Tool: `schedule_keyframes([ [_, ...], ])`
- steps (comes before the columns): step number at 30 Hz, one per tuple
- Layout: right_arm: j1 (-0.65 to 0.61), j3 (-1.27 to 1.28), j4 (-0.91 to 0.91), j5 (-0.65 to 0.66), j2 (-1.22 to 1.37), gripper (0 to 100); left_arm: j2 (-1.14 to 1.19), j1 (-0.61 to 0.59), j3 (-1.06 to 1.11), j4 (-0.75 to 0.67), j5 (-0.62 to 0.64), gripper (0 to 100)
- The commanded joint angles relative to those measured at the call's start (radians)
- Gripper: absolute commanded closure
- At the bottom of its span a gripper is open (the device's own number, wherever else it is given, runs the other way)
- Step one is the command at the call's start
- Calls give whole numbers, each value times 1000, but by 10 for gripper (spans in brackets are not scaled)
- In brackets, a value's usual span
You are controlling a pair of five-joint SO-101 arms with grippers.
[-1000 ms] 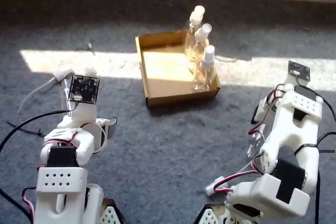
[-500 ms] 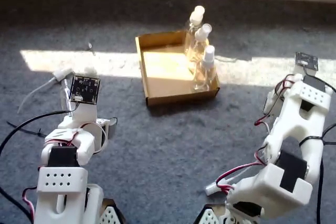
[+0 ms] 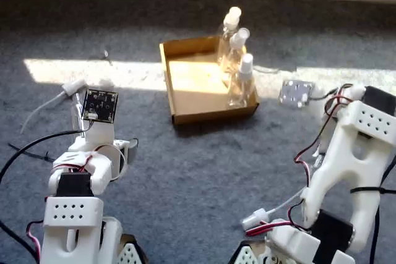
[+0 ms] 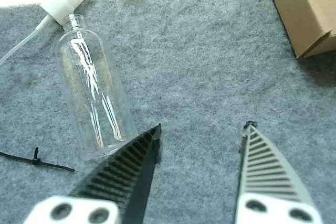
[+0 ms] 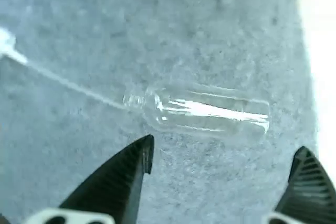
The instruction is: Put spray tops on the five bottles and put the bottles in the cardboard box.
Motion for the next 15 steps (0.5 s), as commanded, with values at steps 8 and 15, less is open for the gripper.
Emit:
schedule_keyframes([
  [8,147,162,-455,516,137,650,-10,12,-7,-17,-6,765],
  [15,87,177,-460,552,177,649,-10,12,-7,-17,-6,765],
])
